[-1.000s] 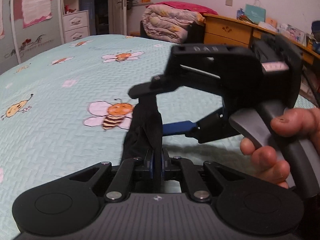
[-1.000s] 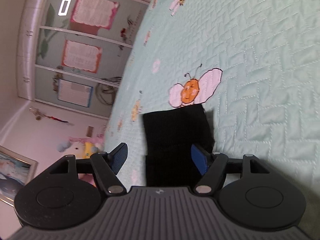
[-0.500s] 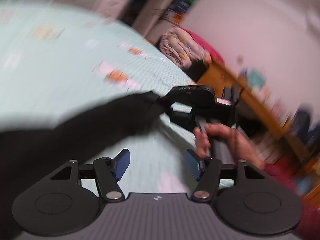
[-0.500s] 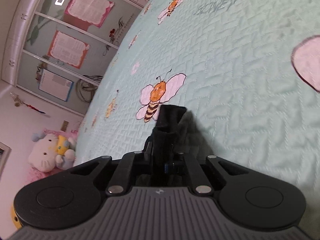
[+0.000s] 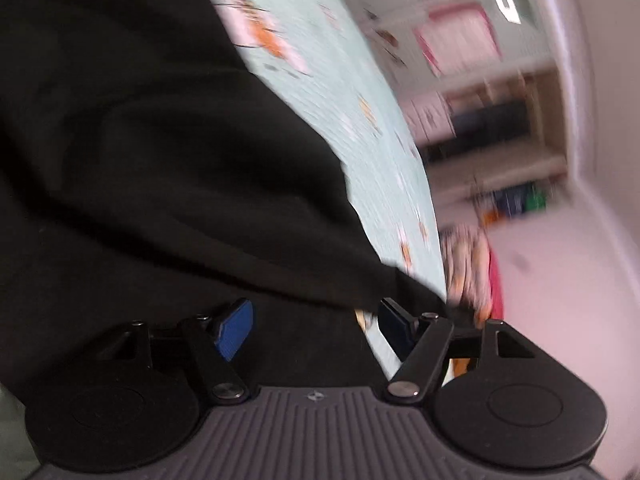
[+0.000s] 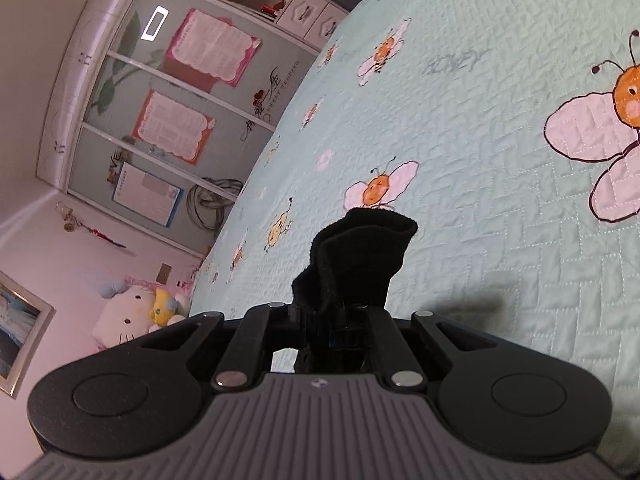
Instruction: Fold clothes
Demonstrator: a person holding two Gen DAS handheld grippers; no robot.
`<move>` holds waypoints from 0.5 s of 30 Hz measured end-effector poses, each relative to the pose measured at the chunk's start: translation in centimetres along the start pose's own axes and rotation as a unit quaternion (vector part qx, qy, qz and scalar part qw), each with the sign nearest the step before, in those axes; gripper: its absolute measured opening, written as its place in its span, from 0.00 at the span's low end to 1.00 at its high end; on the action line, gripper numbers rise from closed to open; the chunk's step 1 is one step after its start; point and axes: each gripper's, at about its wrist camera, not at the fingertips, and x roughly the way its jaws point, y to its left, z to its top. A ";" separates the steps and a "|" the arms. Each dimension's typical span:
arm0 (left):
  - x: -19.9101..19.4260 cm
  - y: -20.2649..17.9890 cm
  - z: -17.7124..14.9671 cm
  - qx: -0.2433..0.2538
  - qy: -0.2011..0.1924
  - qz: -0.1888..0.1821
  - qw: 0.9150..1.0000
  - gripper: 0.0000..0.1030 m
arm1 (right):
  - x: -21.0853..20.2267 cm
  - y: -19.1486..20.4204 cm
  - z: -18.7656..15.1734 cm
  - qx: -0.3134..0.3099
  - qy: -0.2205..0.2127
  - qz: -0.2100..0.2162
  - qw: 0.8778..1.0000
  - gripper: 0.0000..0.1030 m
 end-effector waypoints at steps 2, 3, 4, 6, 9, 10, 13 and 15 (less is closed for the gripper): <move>0.5 0.6 0.1 -0.046 -0.011 -0.003 0.999 0.70 | -0.1 0.1 -0.1 0.004 0.003 -0.001 1.000 0.08; 0.6 0.7 0.0 -0.063 -0.019 -0.004 0.998 0.70 | -0.1 0.2 -0.2 0.006 0.004 -0.001 1.000 0.08; 0.7 0.6 -0.1 -0.072 -0.029 -0.006 0.997 0.70 | -0.1 0.3 -0.4 0.007 0.005 0.000 1.000 0.08; 0.9 0.4 -0.3 -0.087 -0.050 -0.010 0.995 0.71 | 0.0 0.4 -0.6 0.007 0.007 0.002 1.000 0.08; 1.0 0.1 -0.9 -0.083 -0.077 -0.007 0.994 0.71 | 0.2 0.5 -1.2 0.010 0.011 0.008 1.000 0.08; 1.2 -0.1 -1.0 -0.080 -0.083 -0.007 0.993 0.71 | 0.3 0.5 -1.4 0.010 0.014 0.009 1.000 0.08; 2.4 -1.0 -1.3 -0.070 -0.082 -0.011 0.994 0.74 | 0.5 0.4 -1.4 0.007 0.017 0.013 1.000 0.08; 3.3 -1.6 -1.3 -0.064 -0.078 -0.014 0.995 0.75 | 0.6 0.3 -1.3 0.006 0.017 0.014 1.000 0.08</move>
